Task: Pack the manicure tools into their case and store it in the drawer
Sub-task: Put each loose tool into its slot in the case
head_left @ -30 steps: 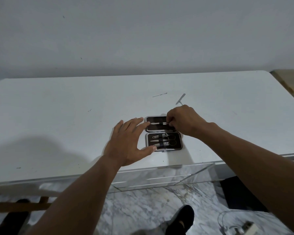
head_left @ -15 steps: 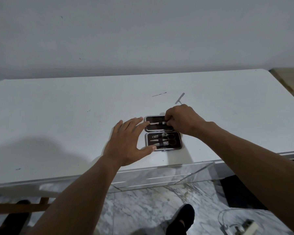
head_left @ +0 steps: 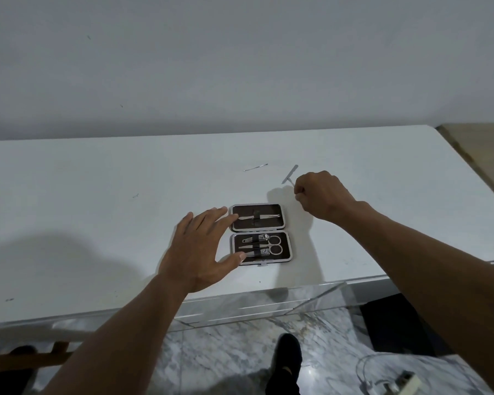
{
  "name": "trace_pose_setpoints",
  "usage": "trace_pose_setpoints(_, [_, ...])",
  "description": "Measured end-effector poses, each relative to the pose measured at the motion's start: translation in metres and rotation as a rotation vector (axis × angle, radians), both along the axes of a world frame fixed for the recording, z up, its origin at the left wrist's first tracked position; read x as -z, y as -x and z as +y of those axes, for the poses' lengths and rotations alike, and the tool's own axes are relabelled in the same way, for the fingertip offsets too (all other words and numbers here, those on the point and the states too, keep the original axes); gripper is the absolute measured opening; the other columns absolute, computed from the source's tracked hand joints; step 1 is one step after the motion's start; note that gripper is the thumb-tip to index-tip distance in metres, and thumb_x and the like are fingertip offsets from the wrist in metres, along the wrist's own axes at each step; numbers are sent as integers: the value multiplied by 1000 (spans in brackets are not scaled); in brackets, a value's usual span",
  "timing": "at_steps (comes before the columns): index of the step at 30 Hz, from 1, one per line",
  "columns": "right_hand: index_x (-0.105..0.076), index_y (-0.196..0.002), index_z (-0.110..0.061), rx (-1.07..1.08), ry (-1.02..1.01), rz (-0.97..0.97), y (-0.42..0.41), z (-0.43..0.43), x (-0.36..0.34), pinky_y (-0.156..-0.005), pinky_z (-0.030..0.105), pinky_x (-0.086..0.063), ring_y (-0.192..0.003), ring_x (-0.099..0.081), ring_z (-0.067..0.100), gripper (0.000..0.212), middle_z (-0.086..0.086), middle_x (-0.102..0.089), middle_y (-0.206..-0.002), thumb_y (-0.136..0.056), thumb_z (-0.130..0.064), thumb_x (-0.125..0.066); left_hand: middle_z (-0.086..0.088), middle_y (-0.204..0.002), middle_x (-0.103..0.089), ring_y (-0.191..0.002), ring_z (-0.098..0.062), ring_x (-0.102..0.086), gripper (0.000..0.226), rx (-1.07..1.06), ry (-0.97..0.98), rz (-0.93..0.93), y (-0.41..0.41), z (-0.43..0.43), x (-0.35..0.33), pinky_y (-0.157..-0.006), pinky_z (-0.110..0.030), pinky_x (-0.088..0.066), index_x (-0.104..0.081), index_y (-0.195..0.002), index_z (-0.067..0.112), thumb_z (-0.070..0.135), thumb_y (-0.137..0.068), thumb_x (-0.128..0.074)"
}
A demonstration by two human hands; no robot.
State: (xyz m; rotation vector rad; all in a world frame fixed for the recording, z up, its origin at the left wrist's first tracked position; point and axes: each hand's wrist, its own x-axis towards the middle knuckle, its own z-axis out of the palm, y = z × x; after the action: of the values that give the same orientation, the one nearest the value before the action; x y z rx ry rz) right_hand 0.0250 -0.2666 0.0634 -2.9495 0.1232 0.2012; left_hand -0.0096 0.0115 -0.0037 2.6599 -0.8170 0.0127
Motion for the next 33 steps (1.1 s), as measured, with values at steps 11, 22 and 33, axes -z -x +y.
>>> trace_pose_setpoints(11, [-65, -99, -4, 58, 32, 29, -45, -14, -3, -72, 36, -53, -87, -63, 40, 23, 20, -66, -98, -83, 1, -50, 7, -155, -35, -144, -13, -29, 73, -8, -27, 9, 1, -1, -1, -120, -46, -17, -35, -146, 32, 69, -84, -44])
trace_pose_setpoints(22, [-67, -95, 0, -4, 37, 7, -83, -1, 7, -77, 39, -56, -87, -64, 40, 13, 21, -67, -95, -87, -6, -59, 10, -155, -33, -145, -11, -26, 73, -21, -14, 52, 1, -2, -5, -120, -45, -16, -35, -146, 35, 65, -82, -51])
trace_pose_setpoints(33, [-62, -97, 1, 39, 58, 70, -94, 2, 2, -68, 34, -49, -78, -58, 36, 15, 19, -64, -95, -82, 2, -59, 11, -155, -33, -145, -10, -26, 73, -24, -17, 49, 2, -2, -6, -120, -44, -16, -36, -145, 34, 64, -81, -52])
